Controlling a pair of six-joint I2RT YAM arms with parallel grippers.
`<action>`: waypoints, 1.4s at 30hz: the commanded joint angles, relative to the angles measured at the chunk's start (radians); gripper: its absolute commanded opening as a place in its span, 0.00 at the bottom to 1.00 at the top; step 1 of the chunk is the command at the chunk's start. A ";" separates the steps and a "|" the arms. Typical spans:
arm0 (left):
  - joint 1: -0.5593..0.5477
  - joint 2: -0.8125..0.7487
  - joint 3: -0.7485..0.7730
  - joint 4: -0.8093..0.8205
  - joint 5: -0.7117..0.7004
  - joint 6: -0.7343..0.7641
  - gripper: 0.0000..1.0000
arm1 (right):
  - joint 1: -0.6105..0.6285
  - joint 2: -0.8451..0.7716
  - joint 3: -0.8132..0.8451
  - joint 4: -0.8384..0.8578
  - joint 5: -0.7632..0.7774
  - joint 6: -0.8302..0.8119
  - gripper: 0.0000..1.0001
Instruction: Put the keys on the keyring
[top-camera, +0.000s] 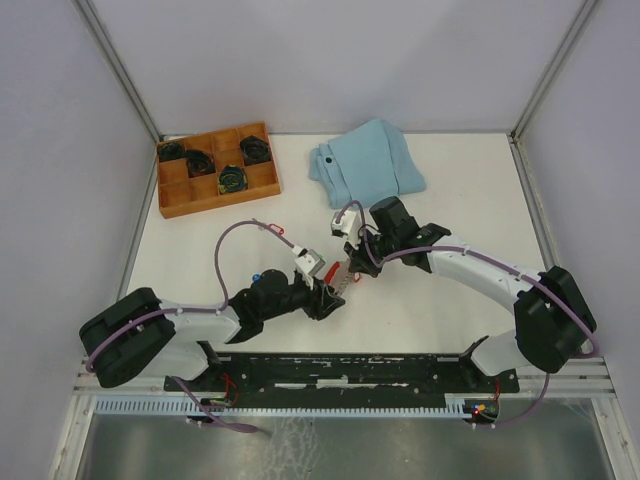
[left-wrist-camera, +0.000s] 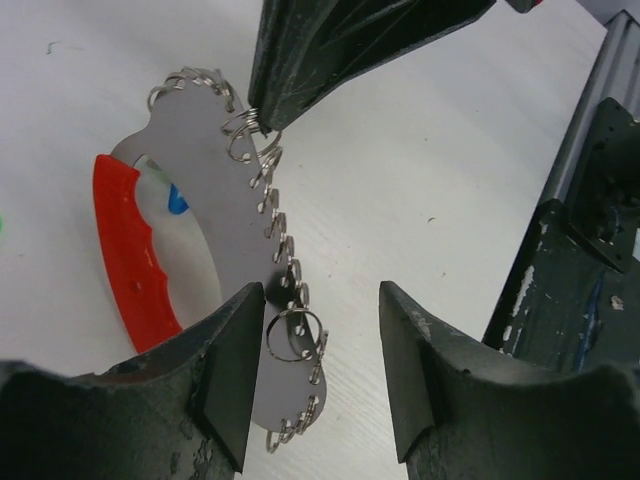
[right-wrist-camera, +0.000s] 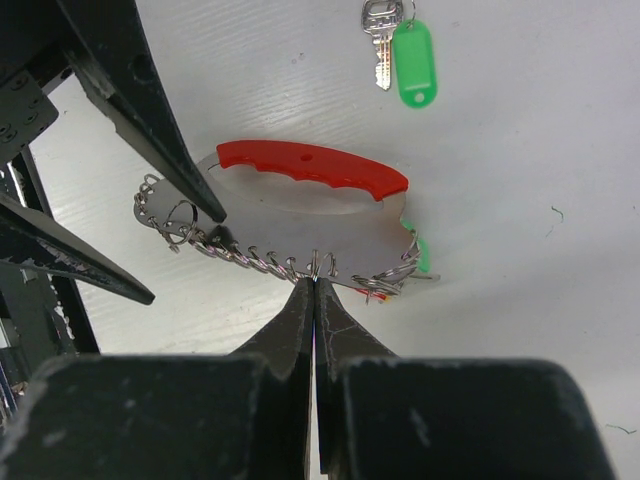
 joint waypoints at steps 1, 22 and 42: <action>-0.005 -0.004 0.051 0.020 0.088 -0.102 0.54 | 0.006 -0.030 0.008 0.055 -0.002 0.016 0.01; -0.020 -0.175 0.137 -0.294 -0.200 -0.013 0.59 | 0.008 -0.023 -0.002 0.071 0.003 0.034 0.01; -0.020 0.141 0.234 -0.229 -0.148 0.023 0.45 | 0.007 -0.049 -0.026 0.118 -0.008 0.081 0.01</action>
